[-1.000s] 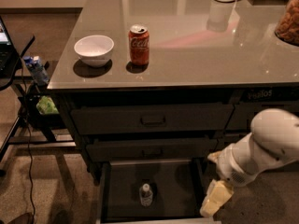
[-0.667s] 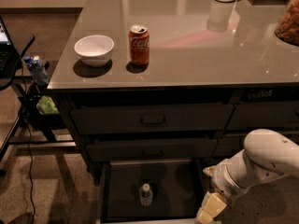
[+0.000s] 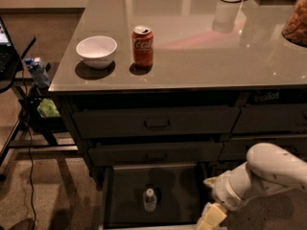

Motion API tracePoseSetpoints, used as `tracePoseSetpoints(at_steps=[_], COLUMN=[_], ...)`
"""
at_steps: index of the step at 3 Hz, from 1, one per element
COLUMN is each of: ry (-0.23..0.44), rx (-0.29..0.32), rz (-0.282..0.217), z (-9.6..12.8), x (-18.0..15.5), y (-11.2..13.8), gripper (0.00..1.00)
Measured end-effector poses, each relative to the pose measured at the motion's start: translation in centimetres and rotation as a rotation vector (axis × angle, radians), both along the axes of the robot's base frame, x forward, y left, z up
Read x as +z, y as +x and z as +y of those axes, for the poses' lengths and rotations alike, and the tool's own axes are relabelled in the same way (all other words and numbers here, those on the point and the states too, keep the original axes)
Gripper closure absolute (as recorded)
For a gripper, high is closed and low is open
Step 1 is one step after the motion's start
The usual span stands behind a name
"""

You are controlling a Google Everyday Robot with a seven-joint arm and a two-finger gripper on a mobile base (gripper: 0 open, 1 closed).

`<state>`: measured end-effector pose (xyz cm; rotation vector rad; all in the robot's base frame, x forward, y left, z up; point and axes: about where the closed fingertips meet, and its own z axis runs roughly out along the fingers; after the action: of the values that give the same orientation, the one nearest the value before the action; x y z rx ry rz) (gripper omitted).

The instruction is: Pick blue plastic bottle from bottom drawer and place on counter

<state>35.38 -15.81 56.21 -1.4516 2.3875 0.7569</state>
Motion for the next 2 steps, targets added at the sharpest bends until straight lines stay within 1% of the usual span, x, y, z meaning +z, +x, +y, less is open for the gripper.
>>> tracePoseSetpoints(at_steps=[1, 2], ry=[0.110, 0.153], rx=[-0.029, -0.047], rz=[0.002, 0.031], z=[2.3, 4.1], x=[-5.5, -9.5], y=[1.1, 2.4], gripper=[0.00, 0.00])
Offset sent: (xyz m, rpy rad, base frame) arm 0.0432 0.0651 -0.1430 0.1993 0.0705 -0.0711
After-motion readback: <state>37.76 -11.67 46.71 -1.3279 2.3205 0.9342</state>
